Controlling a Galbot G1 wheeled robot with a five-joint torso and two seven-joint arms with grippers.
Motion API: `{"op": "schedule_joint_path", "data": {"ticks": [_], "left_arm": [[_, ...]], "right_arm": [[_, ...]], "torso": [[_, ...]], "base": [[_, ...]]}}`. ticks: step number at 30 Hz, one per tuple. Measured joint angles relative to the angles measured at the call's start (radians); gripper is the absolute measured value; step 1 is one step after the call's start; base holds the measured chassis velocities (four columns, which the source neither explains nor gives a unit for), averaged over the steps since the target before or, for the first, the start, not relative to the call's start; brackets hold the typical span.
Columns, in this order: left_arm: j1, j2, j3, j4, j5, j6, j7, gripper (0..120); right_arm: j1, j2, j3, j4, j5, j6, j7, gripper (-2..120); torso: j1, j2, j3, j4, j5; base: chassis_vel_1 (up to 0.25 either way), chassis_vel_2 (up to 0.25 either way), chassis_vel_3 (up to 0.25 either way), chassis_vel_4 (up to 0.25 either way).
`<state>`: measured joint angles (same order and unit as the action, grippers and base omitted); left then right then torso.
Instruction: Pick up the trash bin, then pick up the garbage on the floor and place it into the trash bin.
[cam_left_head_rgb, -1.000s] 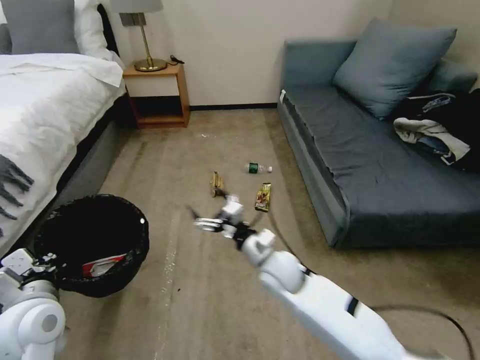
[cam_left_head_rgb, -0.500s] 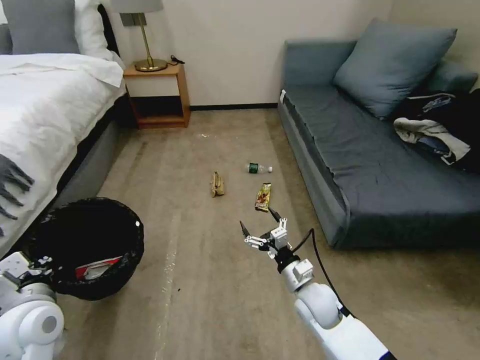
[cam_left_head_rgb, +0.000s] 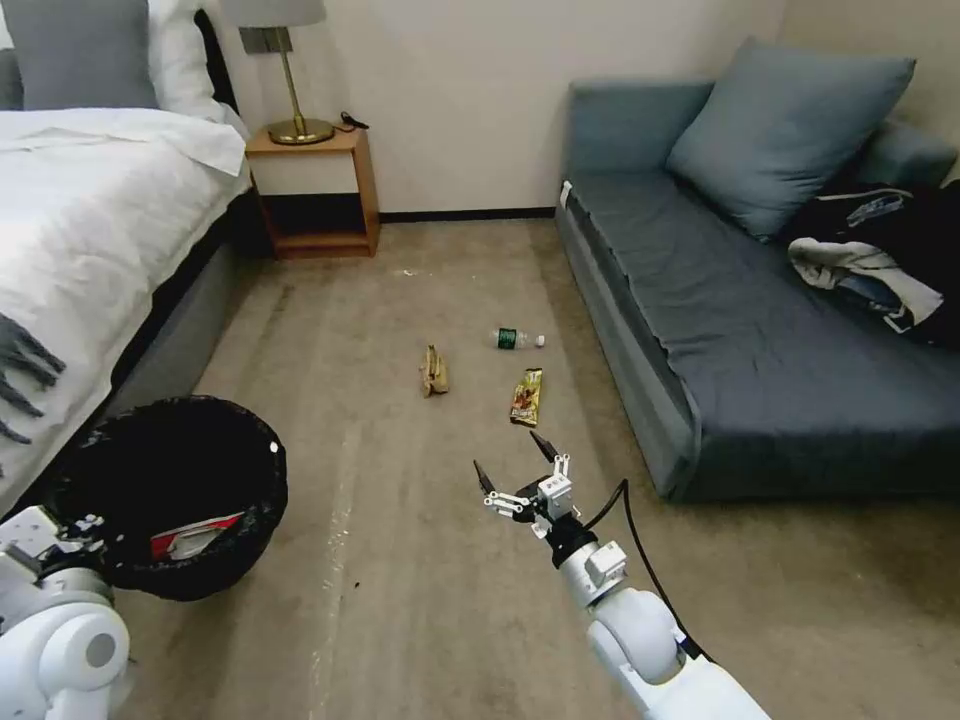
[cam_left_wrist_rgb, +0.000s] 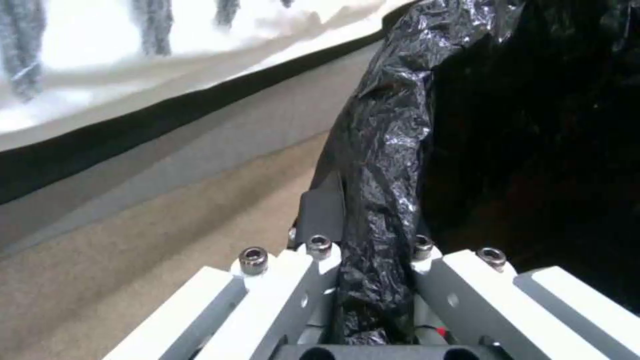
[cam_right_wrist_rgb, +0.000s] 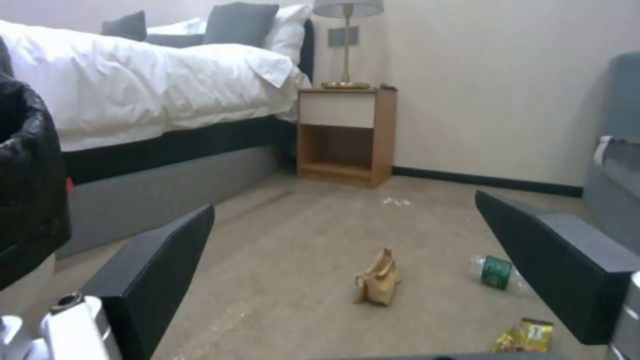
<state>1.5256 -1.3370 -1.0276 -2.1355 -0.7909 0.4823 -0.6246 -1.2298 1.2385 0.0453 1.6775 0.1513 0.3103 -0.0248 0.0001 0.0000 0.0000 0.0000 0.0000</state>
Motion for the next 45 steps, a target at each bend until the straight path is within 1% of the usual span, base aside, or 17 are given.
{"op": "schedule_joint_path", "data": {"ticks": [30,45], "left_arm": [[-0.006,0.031,-0.01,0.014,-0.01,-0.001,0.005,4],[-0.009,0.038,-0.017,0.016,-0.026,-0.001,0.005,4]], "right_arm": [[0.023,-0.003,-0.009,-0.013,0.009,-0.001,-0.031,100],[0.031,0.003,-0.009,-0.022,0.011,-0.001,-0.035,100]], "torso": [[0.0,0.0,0.0,0.0,0.0],[0.0,0.0,0.0,0.0,0.0001]], "base": [[-0.078,0.076,0.08,-0.079],[-0.09,0.093,0.086,-0.088]]}}
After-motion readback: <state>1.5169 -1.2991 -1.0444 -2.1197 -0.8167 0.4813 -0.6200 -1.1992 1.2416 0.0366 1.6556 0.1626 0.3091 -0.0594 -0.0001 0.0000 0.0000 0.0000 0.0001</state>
